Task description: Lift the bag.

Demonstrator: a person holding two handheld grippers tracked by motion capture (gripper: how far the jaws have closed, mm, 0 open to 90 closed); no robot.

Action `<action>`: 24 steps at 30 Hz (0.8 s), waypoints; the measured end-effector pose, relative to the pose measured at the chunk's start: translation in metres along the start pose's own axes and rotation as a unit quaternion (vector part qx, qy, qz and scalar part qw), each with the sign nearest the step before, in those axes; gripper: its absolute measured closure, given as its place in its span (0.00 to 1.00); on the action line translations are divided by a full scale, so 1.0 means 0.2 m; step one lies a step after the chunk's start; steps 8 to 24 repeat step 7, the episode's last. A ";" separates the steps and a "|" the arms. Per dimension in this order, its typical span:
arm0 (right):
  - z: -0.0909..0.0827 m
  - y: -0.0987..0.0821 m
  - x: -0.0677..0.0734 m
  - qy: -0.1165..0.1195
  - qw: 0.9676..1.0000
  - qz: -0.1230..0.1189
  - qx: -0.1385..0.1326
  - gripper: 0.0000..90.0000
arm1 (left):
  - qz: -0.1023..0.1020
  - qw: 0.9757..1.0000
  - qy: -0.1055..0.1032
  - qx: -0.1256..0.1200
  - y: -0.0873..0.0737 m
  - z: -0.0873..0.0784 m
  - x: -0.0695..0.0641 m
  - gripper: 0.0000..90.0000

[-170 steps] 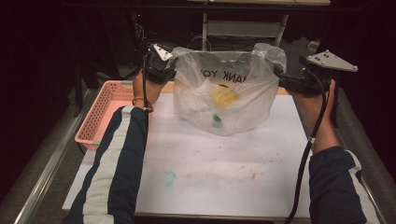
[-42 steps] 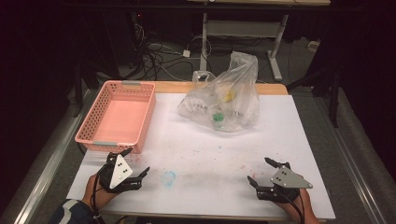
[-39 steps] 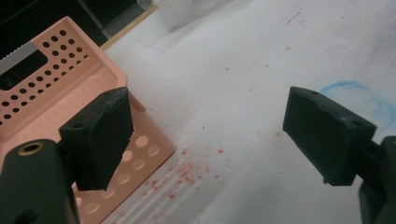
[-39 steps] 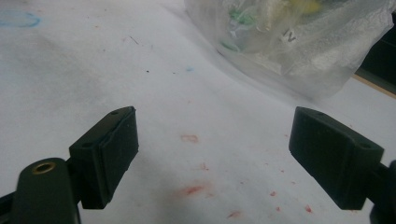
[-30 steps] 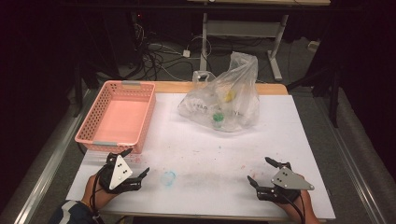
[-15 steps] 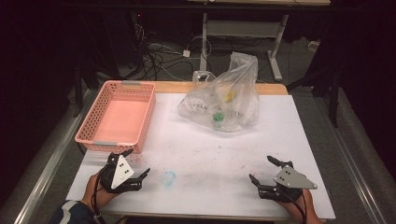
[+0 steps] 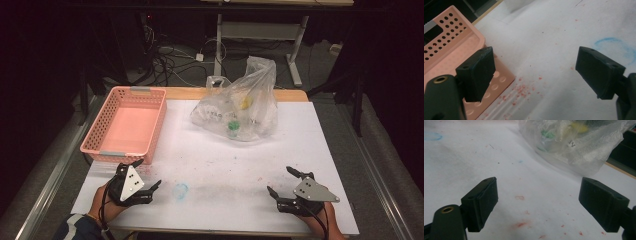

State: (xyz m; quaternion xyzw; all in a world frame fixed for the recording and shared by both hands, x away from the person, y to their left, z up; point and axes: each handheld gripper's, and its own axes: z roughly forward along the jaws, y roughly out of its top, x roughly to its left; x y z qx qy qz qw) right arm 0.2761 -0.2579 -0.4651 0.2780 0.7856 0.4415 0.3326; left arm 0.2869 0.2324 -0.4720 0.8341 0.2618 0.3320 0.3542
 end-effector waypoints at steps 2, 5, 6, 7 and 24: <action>0.01 0.00 0.00 -0.001 1.000 0.003 0.002 0.18 | 0.000 1.000 -0.002 0.001 0.00 0.01 0.00 0.18; 0.01 0.00 -0.01 -0.001 1.000 0.003 0.006 0.18 | 0.000 1.000 -0.002 0.002 0.00 0.02 0.01 0.18; 0.01 0.00 -0.01 -0.001 1.000 0.003 0.006 0.18 | 0.000 1.000 -0.003 0.003 0.00 0.02 0.01 0.18; 0.01 0.00 -0.01 -0.002 1.000 0.003 0.005 0.18 | 0.001 1.000 -0.003 0.004 0.00 0.02 0.01 0.18; 0.01 0.00 -0.01 -0.002 1.000 0.003 0.005 0.18 | 0.001 1.000 -0.003 0.004 0.00 0.02 0.01 0.18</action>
